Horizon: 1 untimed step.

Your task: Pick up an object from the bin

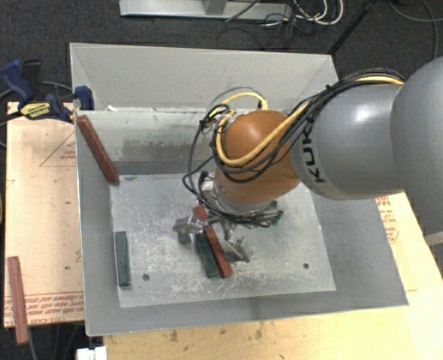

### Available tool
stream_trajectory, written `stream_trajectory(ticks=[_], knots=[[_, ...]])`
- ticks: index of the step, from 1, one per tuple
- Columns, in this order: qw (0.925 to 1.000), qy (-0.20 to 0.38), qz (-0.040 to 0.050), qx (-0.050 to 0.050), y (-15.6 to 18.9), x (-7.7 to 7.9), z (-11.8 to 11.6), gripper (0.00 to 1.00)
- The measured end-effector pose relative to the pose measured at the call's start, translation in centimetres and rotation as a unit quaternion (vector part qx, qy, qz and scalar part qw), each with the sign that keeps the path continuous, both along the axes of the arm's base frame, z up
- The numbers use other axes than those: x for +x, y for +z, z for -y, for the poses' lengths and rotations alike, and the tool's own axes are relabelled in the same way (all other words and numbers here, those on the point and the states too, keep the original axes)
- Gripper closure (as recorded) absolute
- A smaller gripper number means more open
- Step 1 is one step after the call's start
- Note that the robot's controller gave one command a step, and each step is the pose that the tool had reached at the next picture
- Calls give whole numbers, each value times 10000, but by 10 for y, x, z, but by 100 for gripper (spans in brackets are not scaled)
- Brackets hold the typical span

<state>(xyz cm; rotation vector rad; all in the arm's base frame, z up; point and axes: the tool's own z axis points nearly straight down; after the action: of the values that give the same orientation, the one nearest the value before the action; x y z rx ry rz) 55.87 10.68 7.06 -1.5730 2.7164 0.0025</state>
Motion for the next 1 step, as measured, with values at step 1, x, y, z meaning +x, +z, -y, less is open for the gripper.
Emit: stream_trajectory(ticks=[1], knots=[[9939,1106,-2,-5,-1,-12,2,0]])
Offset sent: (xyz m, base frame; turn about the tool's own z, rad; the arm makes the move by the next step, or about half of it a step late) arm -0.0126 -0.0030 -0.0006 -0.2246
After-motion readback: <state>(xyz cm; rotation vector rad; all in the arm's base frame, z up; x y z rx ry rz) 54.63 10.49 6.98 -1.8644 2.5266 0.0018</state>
